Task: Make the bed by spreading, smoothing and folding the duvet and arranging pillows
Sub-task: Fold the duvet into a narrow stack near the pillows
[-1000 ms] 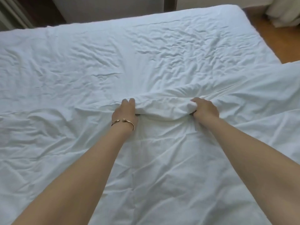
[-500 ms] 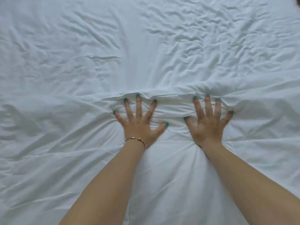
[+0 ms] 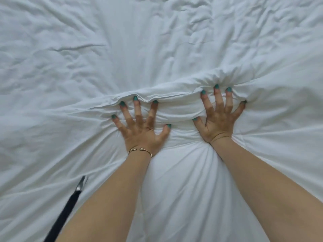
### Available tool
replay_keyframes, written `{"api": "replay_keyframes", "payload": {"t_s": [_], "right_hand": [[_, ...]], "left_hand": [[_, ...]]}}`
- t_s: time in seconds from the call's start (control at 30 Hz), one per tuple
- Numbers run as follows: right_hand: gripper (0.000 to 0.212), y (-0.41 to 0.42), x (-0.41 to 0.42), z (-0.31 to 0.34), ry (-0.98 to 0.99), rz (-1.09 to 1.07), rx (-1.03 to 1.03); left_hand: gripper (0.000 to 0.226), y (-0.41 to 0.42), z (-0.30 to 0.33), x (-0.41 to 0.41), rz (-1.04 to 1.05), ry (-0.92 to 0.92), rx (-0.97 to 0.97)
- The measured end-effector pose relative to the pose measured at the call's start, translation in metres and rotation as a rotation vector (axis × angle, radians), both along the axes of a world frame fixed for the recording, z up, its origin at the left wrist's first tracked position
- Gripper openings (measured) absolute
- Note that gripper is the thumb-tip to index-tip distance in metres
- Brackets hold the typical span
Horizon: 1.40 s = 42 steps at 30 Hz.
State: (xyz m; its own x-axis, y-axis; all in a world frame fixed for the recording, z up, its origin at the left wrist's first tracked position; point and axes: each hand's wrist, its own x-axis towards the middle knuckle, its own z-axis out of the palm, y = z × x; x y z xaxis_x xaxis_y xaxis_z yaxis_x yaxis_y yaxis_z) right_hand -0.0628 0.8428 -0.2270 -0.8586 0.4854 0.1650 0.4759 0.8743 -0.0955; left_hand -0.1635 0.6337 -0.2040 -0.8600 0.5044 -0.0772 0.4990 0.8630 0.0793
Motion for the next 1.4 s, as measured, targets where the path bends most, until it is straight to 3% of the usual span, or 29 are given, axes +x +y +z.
{"api": "replay_keyframes", "payload": {"t_s": [0.1, 0.27, 0.37, 0.5, 0.6, 1.03, 1.13, 1.23, 1.3, 1.37, 1.4], "right_hand": [[0.070, -0.007, -0.001, 0.015, -0.065, -0.047, -0.029], [0.066, -0.066, 0.018, 0.065, -0.065, -0.307, -0.153], [0.069, -0.095, 0.059, 0.085, -0.230, -0.258, -0.245], [0.074, -0.049, 0.106, 0.106, -0.478, -0.476, -0.229], [0.076, -0.028, 0.109, 0.107, -0.639, -0.448, -0.305], [0.077, -0.012, 0.098, 0.062, -0.509, -0.364, -0.371], [0.077, -0.008, 0.095, 0.063, -0.456, -0.328, -0.475], [0.083, -0.002, 0.103, 0.083, -0.563, -0.204, -0.569], [0.078, 0.035, 0.103, 0.122, -0.526, -0.110, -0.617], [0.057, 0.097, 0.090, 0.161, -0.189, -0.139, -0.605], [0.058, 0.134, 0.082, 0.169, -0.062, -0.151, -0.570]], "left_hand": [[0.080, -0.002, -0.001, 0.000, 0.019, -0.022, 0.014], [0.078, -0.008, 0.004, -0.002, -0.023, -0.064, 0.092], [0.076, -0.010, 0.006, 0.001, -0.030, -0.048, 0.119], [0.075, -0.009, 0.008, 0.002, -0.020, -0.054, 0.104], [0.075, -0.010, 0.006, 0.002, -0.021, -0.044, 0.083], [0.076, -0.007, 0.013, 0.001, 0.021, -0.036, -0.018], [0.074, 0.001, 0.026, 0.002, 0.088, -0.030, -0.224], [0.061, 0.044, 0.077, 0.014, 0.360, -0.039, -0.401], [0.046, 0.089, 0.119, 0.030, 0.448, 0.107, -0.242], [0.035, 0.142, 0.144, 0.046, 0.359, 0.228, 0.123], [0.034, 0.167, 0.148, 0.054, 0.267, 0.142, 0.232]]}}
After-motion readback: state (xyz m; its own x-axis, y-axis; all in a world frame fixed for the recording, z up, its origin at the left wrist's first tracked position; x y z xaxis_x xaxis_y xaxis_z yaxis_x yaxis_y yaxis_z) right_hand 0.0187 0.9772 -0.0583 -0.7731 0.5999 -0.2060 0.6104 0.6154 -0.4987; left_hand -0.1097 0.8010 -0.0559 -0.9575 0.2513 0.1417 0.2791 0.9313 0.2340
